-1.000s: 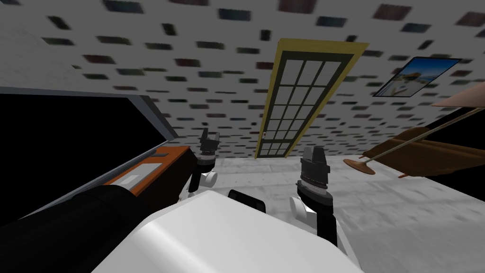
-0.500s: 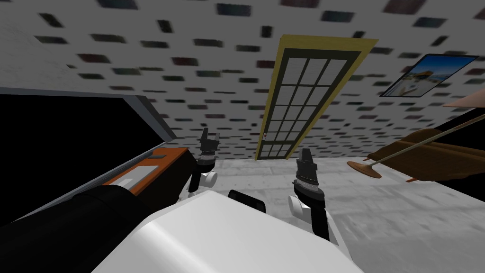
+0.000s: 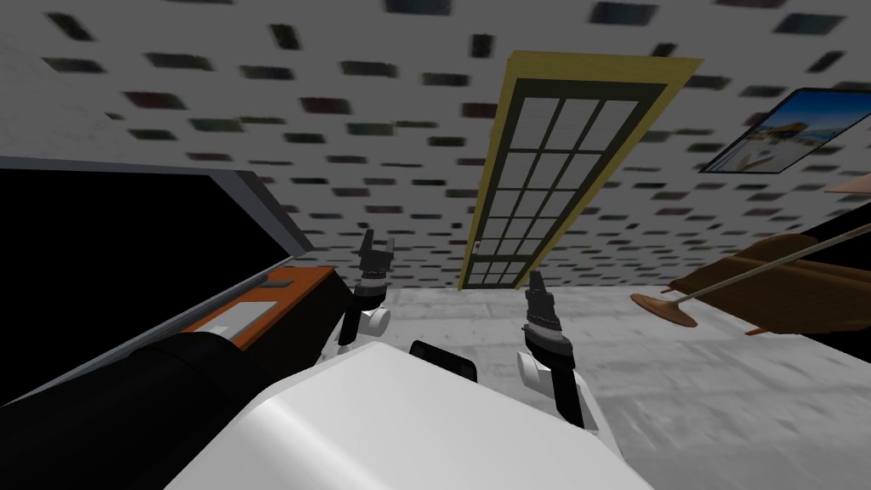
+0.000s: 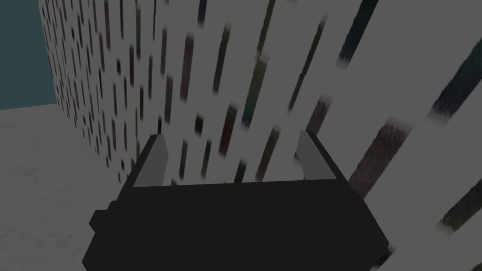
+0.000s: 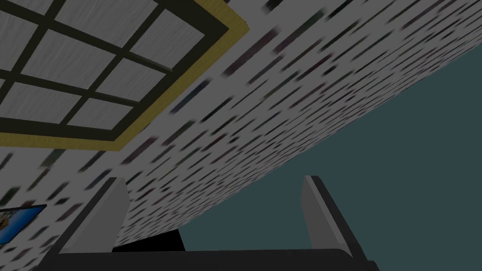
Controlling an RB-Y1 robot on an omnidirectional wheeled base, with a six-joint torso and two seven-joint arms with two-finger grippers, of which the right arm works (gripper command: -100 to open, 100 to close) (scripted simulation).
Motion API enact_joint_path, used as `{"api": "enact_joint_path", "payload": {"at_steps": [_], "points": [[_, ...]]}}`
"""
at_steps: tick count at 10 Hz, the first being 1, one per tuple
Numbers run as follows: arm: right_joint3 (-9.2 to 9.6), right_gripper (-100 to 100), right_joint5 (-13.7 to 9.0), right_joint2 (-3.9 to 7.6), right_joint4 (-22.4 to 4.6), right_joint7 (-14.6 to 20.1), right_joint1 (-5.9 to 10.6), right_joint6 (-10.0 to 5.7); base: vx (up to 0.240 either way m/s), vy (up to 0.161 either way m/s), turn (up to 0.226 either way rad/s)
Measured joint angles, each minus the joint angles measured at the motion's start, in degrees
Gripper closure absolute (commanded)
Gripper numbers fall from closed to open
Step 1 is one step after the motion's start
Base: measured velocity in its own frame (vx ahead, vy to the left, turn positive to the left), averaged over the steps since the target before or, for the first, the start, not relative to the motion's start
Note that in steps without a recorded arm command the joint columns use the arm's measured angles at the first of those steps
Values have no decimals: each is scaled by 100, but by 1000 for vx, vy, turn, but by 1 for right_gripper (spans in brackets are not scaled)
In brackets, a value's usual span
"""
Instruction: Pull the door open
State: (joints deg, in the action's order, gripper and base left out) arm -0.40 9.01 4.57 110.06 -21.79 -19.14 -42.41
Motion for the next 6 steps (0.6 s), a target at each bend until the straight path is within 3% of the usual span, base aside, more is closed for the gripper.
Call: {"api": "enact_joint_path", "payload": {"at_steps": [6], "points": [[-122,-100,228,93,-884,-524,238,-172,97,-2,20]]}}
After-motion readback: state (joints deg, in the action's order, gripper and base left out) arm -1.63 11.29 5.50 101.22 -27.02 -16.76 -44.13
